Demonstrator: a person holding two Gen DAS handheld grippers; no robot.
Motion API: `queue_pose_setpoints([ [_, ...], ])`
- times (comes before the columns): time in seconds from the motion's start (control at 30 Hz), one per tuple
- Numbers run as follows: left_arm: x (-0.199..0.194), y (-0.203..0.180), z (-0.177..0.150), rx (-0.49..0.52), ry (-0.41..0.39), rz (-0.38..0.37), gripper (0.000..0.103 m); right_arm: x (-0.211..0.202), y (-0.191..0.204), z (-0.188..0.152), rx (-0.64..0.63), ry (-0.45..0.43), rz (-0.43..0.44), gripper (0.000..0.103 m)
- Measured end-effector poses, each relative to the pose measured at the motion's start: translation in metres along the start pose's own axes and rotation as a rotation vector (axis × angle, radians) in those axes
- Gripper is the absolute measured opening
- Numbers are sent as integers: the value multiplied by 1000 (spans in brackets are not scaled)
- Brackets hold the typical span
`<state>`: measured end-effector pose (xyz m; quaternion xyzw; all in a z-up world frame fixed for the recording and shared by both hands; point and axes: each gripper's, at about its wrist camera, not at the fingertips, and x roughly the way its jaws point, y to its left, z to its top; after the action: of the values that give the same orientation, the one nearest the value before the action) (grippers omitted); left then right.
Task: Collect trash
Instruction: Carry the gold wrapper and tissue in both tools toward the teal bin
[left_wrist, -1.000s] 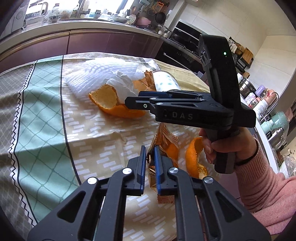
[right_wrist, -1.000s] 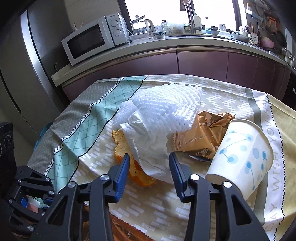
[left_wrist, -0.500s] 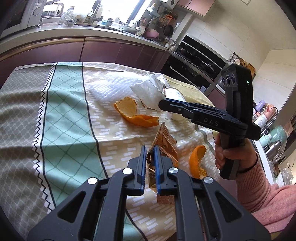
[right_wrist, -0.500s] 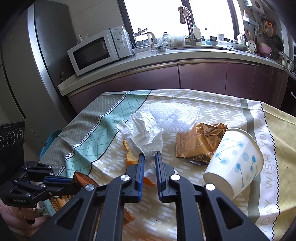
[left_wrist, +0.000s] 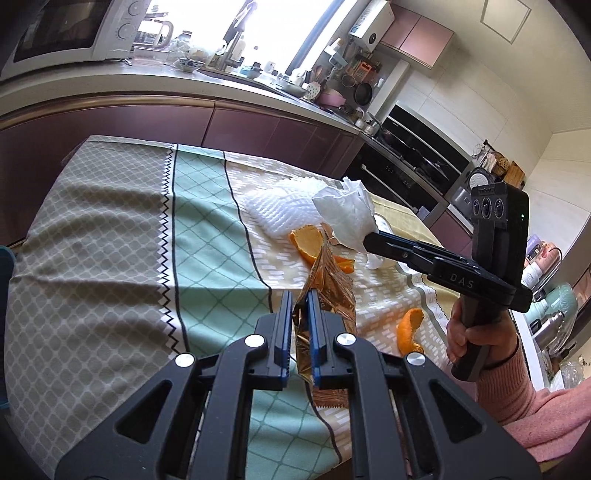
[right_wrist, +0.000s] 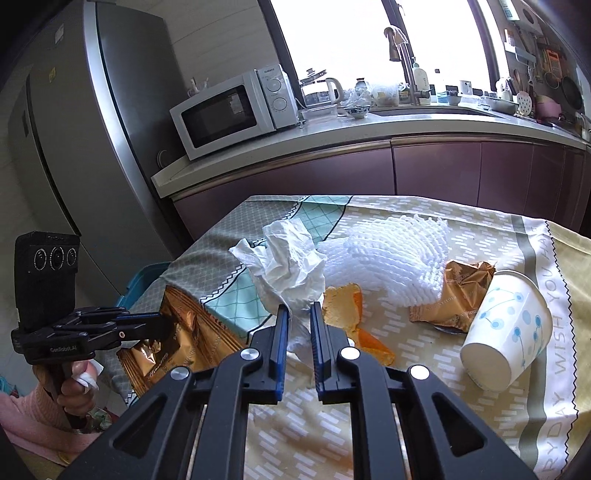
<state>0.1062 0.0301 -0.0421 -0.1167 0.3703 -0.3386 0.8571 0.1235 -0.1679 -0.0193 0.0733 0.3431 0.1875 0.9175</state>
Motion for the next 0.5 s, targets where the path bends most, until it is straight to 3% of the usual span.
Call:
queue_pose_setpoints([
  [0.5,-47,28,-2,-44,-75,53,9,15,36,3,-33,8,71,11],
])
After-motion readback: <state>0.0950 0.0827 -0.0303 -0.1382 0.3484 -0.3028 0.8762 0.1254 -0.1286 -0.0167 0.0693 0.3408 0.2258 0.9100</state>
